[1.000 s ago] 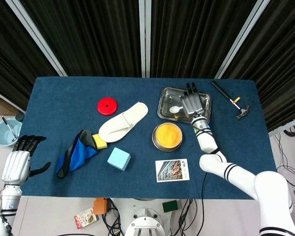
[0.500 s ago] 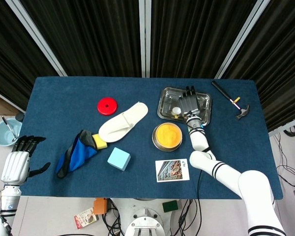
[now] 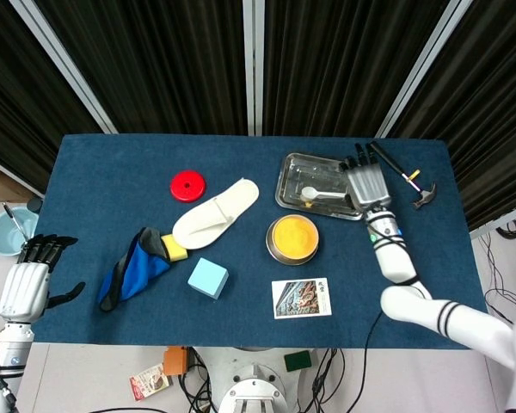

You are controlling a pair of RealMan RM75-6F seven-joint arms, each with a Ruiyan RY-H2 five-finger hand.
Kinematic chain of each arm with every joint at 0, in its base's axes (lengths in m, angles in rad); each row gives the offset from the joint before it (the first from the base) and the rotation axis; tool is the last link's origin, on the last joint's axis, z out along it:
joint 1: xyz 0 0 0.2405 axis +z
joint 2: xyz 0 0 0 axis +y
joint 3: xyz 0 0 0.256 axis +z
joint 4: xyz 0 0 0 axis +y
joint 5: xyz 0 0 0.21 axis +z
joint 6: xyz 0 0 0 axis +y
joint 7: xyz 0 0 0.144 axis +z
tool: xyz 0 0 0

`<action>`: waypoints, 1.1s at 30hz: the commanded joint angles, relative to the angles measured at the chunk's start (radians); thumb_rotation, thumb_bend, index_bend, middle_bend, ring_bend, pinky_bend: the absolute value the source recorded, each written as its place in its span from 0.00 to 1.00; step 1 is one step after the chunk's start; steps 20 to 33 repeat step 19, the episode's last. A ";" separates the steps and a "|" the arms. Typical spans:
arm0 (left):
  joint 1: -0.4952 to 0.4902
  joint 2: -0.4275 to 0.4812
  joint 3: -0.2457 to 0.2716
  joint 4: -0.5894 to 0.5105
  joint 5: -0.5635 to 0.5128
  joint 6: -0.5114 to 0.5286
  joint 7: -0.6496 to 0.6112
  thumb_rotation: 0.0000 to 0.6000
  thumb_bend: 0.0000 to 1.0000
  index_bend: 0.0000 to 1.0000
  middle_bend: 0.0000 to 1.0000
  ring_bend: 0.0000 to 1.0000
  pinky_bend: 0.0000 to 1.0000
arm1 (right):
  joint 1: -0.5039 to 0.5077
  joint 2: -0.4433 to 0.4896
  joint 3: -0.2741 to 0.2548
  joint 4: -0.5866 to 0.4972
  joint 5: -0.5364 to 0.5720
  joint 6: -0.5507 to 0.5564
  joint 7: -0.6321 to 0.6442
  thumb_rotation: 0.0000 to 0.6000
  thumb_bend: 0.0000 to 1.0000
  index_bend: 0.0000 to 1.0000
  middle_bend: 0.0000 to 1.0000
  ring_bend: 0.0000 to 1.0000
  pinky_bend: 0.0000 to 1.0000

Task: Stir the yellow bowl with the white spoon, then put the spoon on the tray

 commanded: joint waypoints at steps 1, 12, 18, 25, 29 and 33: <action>0.001 0.003 -0.002 -0.001 -0.005 0.000 0.006 1.00 0.14 0.23 0.21 0.13 0.11 | -0.221 0.245 -0.099 -0.249 -0.205 0.188 0.202 1.00 0.27 0.26 0.21 0.00 0.00; 0.022 0.008 0.006 -0.022 0.000 0.030 0.028 0.99 0.15 0.23 0.21 0.13 0.11 | -0.554 0.348 -0.291 -0.271 -0.486 0.490 0.563 1.00 0.24 0.08 0.07 0.00 0.00; 0.026 0.001 0.017 -0.034 0.019 0.035 0.052 0.99 0.14 0.23 0.21 0.13 0.11 | -0.634 0.311 -0.341 -0.206 -0.550 0.532 0.676 1.00 0.24 0.07 0.06 0.00 0.00; 0.025 0.001 0.017 -0.036 0.021 0.035 0.056 0.99 0.14 0.23 0.21 0.13 0.11 | -0.635 0.309 -0.341 -0.201 -0.559 0.533 0.680 1.00 0.24 0.07 0.06 0.00 0.00; 0.025 0.001 0.017 -0.036 0.021 0.035 0.056 0.99 0.14 0.23 0.21 0.13 0.11 | -0.635 0.309 -0.341 -0.201 -0.559 0.533 0.680 1.00 0.24 0.07 0.06 0.00 0.00; 0.025 0.001 0.017 -0.036 0.021 0.035 0.056 0.99 0.14 0.23 0.21 0.13 0.11 | -0.635 0.309 -0.341 -0.201 -0.559 0.533 0.680 1.00 0.24 0.07 0.06 0.00 0.00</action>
